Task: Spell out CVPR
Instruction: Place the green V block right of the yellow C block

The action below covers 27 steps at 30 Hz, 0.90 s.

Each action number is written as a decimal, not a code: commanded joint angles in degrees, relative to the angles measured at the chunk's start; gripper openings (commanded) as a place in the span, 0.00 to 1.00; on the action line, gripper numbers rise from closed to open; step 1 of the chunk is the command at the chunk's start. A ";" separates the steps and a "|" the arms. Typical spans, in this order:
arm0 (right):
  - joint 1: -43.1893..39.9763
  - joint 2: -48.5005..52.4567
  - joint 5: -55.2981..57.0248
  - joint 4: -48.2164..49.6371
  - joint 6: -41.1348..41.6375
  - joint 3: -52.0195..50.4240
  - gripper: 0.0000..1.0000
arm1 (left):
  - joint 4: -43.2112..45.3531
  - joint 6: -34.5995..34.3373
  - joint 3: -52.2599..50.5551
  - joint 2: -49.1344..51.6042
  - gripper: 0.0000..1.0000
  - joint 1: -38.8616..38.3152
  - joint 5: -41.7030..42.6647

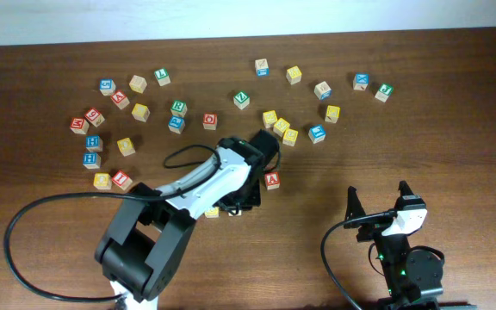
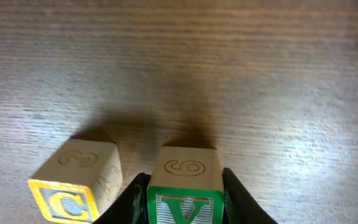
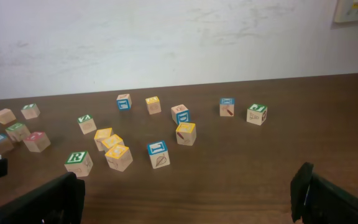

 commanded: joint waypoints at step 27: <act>-0.42 -0.28 0.48 -0.39 0.39 -0.31 0.98 | -1.88 2.23 -0.59 0.70 0.36 0.28 1.73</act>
